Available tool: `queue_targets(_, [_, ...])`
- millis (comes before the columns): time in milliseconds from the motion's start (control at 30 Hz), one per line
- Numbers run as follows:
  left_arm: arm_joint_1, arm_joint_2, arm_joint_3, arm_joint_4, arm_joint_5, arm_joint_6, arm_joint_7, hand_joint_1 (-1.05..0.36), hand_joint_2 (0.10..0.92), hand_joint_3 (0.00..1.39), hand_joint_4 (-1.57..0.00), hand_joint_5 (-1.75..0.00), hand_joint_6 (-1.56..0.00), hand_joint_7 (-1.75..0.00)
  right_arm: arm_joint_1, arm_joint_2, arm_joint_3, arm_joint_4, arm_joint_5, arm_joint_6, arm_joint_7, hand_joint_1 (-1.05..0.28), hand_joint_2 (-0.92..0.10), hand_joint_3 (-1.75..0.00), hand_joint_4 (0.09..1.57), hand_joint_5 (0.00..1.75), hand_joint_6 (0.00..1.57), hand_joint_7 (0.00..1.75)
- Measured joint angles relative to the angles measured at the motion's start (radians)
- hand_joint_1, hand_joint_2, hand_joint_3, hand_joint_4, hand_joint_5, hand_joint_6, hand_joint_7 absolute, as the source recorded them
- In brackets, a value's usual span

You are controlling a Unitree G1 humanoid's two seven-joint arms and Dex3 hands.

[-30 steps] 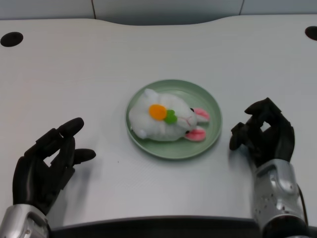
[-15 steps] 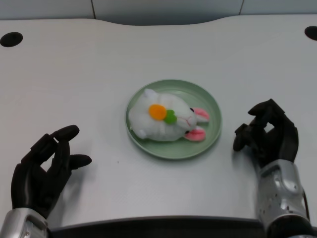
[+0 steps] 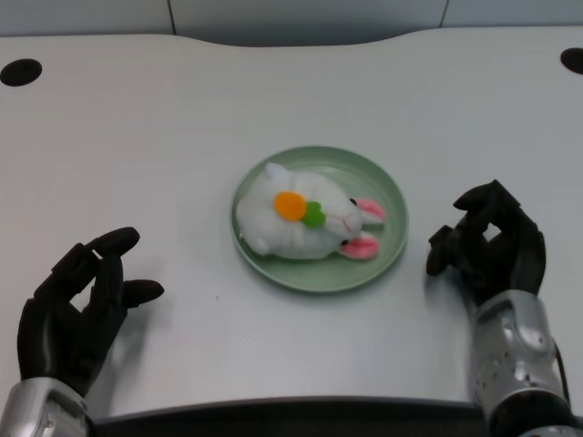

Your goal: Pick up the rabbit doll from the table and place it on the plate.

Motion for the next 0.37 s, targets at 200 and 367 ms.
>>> queue_targets(200, [-0.013, -0.002, 0.008, 0.022, 0.003, -0.003, 0.008, -0.46, 0.921, 0.49, -0.52, -1.49, -0.64, -0.79, -0.003, 0.001, -0.008, 0.003, 0.008, 0.000, 0.003, -1.05, -0.56, -1.31, 1.57, 1.49, 1.14, 1.75])
queue_targets(367, [-0.018, -0.001, 0.008, 0.022, 0.008, -0.003, 0.011, -0.45, 0.921, 0.50, -0.50, -1.50, -0.64, -0.80, -0.004, 0.001, -0.011, 0.003, 0.011, 0.000, 0.005, -1.05, -0.57, -1.30, 1.57, 1.48, 1.15, 1.75])
